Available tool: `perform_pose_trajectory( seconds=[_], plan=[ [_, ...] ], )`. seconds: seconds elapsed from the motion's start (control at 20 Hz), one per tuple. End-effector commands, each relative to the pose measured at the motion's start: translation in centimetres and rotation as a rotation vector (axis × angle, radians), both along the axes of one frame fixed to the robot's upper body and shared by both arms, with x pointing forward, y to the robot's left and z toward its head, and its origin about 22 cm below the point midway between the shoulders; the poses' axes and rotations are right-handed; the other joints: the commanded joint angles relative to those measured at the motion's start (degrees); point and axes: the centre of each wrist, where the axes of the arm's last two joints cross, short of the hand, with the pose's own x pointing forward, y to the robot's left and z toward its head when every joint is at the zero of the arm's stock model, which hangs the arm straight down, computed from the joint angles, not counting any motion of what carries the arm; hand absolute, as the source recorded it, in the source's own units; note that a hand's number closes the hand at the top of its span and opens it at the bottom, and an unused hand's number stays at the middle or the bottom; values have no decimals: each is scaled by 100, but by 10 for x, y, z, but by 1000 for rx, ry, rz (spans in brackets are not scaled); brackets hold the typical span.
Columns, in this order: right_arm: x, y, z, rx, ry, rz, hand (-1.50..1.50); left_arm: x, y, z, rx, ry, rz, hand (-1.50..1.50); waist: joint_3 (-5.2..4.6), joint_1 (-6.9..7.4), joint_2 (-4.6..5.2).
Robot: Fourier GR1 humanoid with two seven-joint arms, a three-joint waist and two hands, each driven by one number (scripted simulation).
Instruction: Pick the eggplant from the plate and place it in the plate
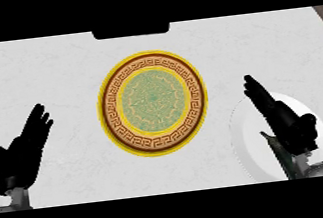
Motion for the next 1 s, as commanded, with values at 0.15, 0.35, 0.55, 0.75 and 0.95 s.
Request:
perform_pose_trajectory(
  seconds=[0.15,0.35,0.55,0.75,0.95],
  plan=[
    [21,27,14,138,209,-66,150,9,13,8,111,-129,-90,0,141,106,-57],
    [31,-27,29,-542,-2,-198,150,5,-7,-4,113,-144,-135,0,76,82,-90],
    [-24,44,-20,-192,-33,-397,-150,-5,-5,-28,111,-160,-135,0,140,-26,-86],
    [-57,38,-34,-249,-80,-384,-150,7,-5,-22,120,-182,-129,0,147,18,-76],
    [-72,26,11,-371,-102,-442,-150,8,-8,-27,114,-157,-142,0,141,1,-81]
  ],
)
